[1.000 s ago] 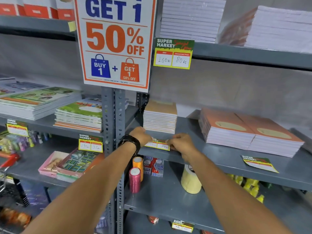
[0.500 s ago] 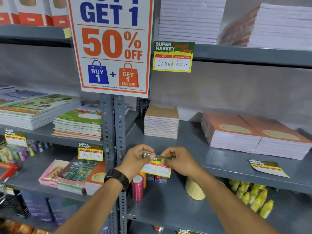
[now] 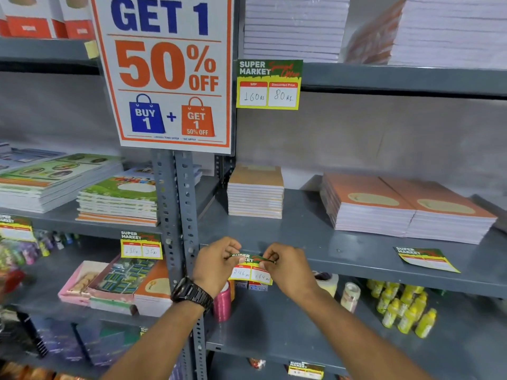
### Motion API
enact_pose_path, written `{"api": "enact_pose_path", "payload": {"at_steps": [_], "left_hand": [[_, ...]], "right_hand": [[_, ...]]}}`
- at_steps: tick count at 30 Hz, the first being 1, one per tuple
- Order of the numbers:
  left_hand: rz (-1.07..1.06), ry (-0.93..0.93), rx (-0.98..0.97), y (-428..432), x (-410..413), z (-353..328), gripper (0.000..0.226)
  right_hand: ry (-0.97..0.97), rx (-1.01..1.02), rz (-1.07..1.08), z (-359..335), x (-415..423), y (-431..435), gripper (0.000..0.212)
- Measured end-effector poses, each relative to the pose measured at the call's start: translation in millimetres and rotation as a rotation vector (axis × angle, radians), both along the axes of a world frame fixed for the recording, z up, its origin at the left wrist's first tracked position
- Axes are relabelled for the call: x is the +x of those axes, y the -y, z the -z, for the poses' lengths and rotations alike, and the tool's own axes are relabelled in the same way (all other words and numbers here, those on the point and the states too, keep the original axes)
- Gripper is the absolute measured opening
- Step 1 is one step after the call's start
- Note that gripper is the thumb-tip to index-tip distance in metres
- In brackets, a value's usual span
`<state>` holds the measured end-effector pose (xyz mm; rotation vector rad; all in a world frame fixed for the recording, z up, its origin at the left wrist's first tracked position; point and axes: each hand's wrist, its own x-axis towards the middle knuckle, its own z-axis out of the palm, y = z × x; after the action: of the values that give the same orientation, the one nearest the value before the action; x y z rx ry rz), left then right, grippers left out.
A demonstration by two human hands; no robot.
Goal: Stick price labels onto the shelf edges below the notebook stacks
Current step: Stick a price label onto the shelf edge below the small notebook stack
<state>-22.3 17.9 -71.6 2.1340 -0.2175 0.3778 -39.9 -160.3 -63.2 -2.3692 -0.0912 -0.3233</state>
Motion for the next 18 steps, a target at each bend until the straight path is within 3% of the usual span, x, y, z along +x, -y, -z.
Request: {"api": "enact_pose_path", "payload": {"at_steps": [11,18], "left_hand": [[-0.032,0.047,0.107,-0.8,7.3,4.3,0.017],[-0.029,0.163,0.236,1.9,12.4,5.0,0.014]], "right_hand": [[0.065,-0.125,0.066,1.7,-0.4,-5.1,0.006],[0.101,-0.328,0.123,-6.4,-2.9,-3.7,0.020]]}}
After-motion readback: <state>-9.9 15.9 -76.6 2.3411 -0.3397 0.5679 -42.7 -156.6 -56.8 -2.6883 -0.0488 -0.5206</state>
